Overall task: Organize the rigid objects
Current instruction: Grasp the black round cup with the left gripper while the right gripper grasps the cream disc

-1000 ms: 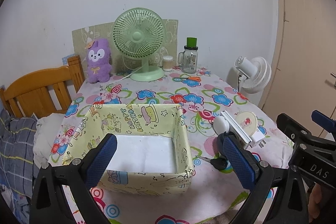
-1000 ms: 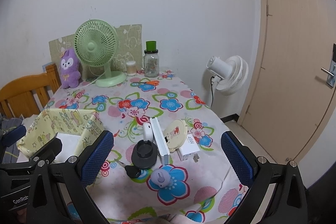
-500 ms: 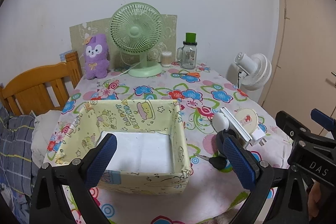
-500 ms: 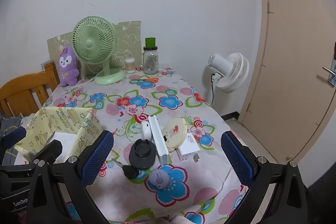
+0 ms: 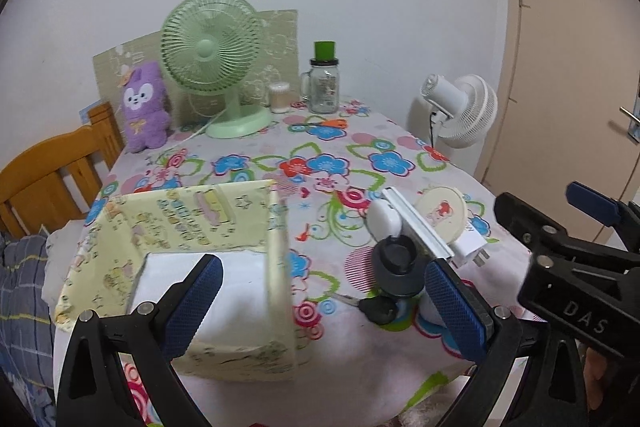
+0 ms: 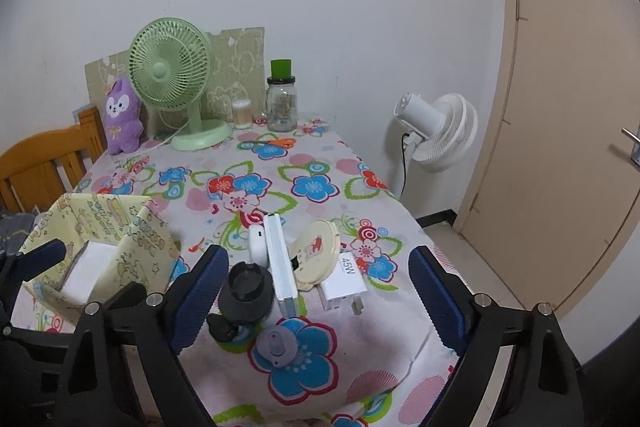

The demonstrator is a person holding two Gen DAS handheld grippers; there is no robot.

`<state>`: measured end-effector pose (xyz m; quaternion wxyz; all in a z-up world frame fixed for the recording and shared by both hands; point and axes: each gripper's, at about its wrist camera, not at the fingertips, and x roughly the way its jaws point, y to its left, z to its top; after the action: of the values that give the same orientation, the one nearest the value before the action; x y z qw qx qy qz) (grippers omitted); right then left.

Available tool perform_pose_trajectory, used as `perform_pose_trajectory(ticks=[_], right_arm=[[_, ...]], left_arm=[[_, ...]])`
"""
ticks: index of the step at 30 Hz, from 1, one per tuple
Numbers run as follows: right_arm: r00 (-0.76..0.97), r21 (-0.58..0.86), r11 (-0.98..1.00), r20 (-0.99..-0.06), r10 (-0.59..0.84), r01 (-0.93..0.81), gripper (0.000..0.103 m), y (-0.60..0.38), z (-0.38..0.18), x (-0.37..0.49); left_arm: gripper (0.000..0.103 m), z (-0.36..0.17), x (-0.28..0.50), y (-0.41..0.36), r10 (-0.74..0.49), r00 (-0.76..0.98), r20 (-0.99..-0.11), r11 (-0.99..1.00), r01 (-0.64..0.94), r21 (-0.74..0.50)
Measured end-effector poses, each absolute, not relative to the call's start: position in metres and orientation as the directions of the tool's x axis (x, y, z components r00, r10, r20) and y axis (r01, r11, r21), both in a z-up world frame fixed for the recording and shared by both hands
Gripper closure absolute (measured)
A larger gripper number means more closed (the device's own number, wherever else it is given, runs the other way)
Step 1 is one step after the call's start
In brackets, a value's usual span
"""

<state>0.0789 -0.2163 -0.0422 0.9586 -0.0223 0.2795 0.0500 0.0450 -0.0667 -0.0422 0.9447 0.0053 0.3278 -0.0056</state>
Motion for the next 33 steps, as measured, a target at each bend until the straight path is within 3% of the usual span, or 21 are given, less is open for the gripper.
perform_pose_trajectory(ticks=[12,20,25,33], right_arm=[[0.805,0.008,0.992,-0.583,0.109,-0.128,0.023,-0.234,-0.060,0.108],[0.780,0.011,0.990,-0.614,0.118,-0.141,0.025,-0.237,-0.075,0.125],[0.751,0.015,0.987,-0.647,0.132,-0.160,0.028,-0.234,-0.088,0.137],[0.728,0.022,0.986,-0.672,0.136,-0.164,0.031,-0.234,-0.099,0.154]], left_arm=[[0.005,-0.059,0.078,-0.104,-0.078,0.730,-0.679,0.996,0.093,-0.015],[0.006,-0.080,0.101,-0.116,-0.078,0.691,-0.719,0.995,0.096,-0.015],[0.009,-0.086,0.107,-0.125,-0.034,0.693,-0.720,0.994,0.099,0.048],[0.013,-0.101,0.124,-0.126,-0.085,0.641,-0.763,0.994,0.111,-0.017]])
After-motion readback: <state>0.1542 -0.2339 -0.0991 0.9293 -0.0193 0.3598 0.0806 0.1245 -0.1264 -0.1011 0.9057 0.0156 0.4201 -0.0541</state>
